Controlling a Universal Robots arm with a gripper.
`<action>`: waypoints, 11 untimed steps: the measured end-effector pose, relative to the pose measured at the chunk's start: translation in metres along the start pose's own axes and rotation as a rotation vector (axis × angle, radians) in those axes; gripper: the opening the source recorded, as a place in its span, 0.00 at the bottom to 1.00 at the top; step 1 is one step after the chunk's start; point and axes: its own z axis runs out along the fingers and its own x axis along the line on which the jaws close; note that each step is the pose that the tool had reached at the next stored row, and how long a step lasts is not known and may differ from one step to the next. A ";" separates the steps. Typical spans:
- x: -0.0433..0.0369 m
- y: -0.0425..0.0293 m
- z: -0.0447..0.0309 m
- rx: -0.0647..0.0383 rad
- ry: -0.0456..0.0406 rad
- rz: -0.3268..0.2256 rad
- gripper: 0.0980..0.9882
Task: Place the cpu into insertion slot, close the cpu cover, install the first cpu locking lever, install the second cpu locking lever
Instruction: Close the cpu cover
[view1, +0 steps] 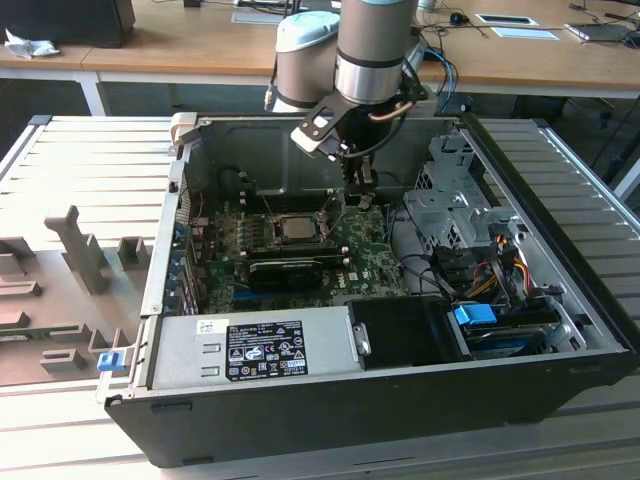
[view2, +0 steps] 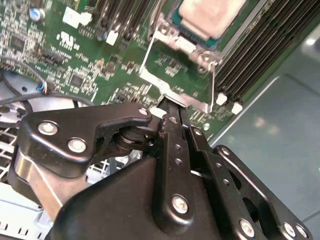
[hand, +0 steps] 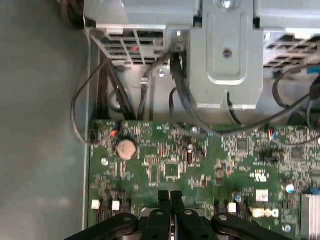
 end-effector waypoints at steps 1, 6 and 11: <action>0.0001 -0.0035 -0.0001 0.000 0.0000 0.000 0.07; 0.0008 -0.0215 -0.0007 0.000 0.0001 0.000 0.07; 0.0015 -0.0404 -0.0013 0.000 0.0002 0.000 0.07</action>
